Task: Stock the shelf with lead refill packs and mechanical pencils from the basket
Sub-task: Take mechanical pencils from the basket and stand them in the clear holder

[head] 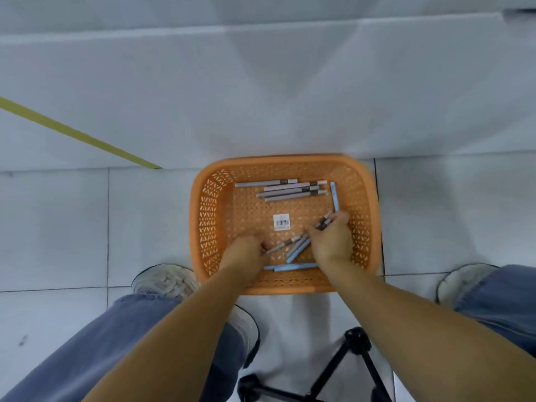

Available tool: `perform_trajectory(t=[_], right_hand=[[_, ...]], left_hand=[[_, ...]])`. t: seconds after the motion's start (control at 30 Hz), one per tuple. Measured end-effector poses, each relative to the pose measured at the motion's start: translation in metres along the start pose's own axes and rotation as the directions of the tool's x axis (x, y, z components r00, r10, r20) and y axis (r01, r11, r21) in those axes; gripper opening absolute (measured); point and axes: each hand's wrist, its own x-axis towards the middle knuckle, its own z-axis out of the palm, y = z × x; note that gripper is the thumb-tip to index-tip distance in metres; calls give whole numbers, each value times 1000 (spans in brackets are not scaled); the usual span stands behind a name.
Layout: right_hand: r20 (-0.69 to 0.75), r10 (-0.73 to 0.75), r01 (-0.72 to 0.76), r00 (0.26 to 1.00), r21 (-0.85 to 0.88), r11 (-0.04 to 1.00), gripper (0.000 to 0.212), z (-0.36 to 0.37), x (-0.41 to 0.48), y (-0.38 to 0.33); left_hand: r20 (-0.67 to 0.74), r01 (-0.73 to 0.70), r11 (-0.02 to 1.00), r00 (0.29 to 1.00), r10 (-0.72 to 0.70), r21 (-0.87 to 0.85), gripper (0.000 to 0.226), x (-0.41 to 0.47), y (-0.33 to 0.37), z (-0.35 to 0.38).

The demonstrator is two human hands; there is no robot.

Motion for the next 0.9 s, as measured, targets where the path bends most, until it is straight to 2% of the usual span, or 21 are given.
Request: perform_trajectory(t=[0.1,0.17,0.27,0.33,0.47,0.53,0.6,0.67,0.77,0.9], right_hand=[[0,10,-10,1000,114,993,41,2,0,6],[18,10,-13,1000,169,986,43,0,2,10],[44,14,-24,999,231,973,45,-2,6,12],[74,8,-26,997,247,969,47,-2,8,10],[170,32,-83,985,300,950,51,-3,17,4],[208,56,-129,976,354,926,50,-4,23,1],[231,82,-164,969,363,917,51,-5,27,-3],[251,88,-178,964,362,915,51,-6,29,-4],[279,89,-192,956,367,910,46,-8,30,-5],[340,55,-191,939,380,905,29,-14,29,-7]], left_hand=[[-70,12,991,997,-22,-132,4,0,-5,-1],[-185,-21,975,983,-20,-220,9,2,-6,-8],[-393,-123,982,918,57,-145,16,19,0,-29],[-435,-180,981,891,132,-71,18,34,10,-43],[-375,-169,986,914,154,-6,21,56,26,-50],[-361,-133,991,923,136,32,35,60,30,-47],[-354,-64,986,928,115,152,52,62,33,-45],[-342,-34,950,928,145,310,55,63,36,-42],[-224,-60,947,965,136,317,51,68,44,-40],[-41,-70,939,995,89,337,51,72,63,-39]])
